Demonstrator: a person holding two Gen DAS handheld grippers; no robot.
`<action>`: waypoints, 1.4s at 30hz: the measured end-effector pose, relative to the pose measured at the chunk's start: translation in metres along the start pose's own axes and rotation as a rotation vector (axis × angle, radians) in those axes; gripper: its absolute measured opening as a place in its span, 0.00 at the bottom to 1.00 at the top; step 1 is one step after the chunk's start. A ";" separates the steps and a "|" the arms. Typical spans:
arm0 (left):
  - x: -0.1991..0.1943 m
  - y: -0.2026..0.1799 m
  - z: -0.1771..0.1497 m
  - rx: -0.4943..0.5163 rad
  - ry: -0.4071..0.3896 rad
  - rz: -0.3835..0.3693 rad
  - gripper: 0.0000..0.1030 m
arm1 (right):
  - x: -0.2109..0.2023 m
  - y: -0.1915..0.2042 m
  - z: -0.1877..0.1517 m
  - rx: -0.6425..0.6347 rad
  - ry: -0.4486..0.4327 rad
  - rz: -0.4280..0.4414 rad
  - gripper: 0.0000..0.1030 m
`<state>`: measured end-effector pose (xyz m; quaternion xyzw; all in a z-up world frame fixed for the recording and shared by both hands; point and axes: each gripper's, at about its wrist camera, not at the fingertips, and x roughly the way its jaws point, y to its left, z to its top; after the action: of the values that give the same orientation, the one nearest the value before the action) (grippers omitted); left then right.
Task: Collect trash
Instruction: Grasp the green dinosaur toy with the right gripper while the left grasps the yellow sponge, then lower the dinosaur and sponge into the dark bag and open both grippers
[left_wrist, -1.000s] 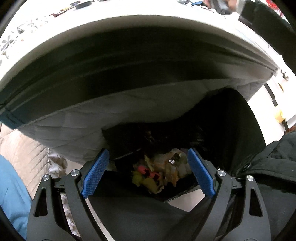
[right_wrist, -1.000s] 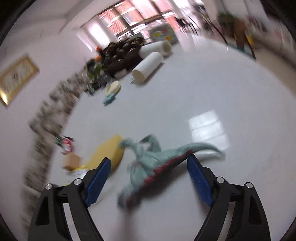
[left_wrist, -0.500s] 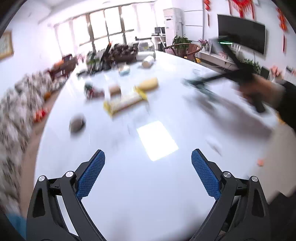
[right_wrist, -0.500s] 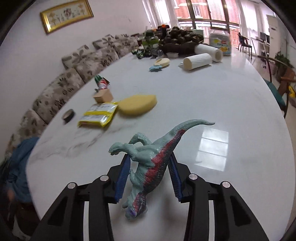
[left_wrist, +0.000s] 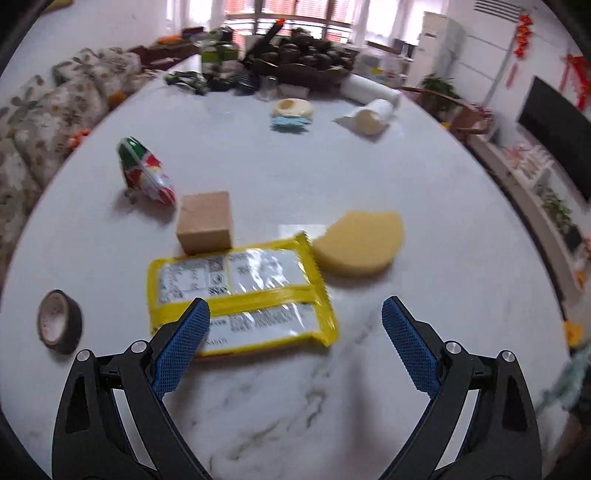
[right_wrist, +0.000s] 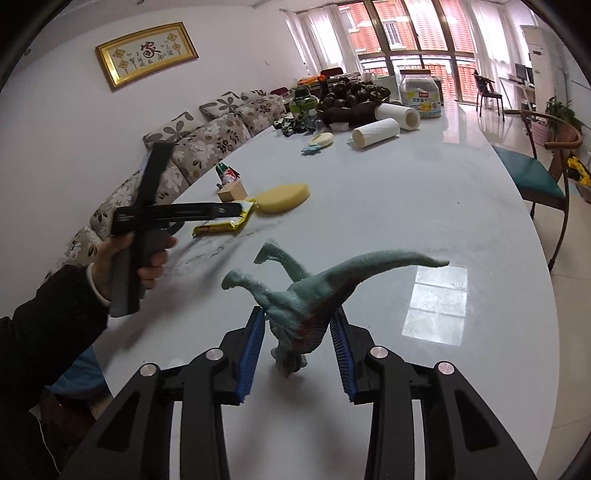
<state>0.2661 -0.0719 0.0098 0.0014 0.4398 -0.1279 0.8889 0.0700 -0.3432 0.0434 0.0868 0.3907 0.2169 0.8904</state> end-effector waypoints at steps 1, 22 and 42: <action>-0.004 -0.004 0.001 0.017 -0.013 0.007 0.89 | 0.001 0.000 0.000 -0.003 0.001 0.004 0.35; 0.070 -0.061 0.045 0.491 0.126 -0.196 0.89 | 0.076 0.019 0.003 -0.211 0.234 -0.196 0.60; -0.250 -0.034 -0.162 0.270 -0.308 -0.017 0.32 | -0.075 0.144 -0.064 -0.178 -0.054 0.061 0.43</action>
<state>-0.0129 -0.0302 0.1097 0.0972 0.2775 -0.1918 0.9364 -0.0676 -0.2502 0.0957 0.0250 0.3430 0.2755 0.8976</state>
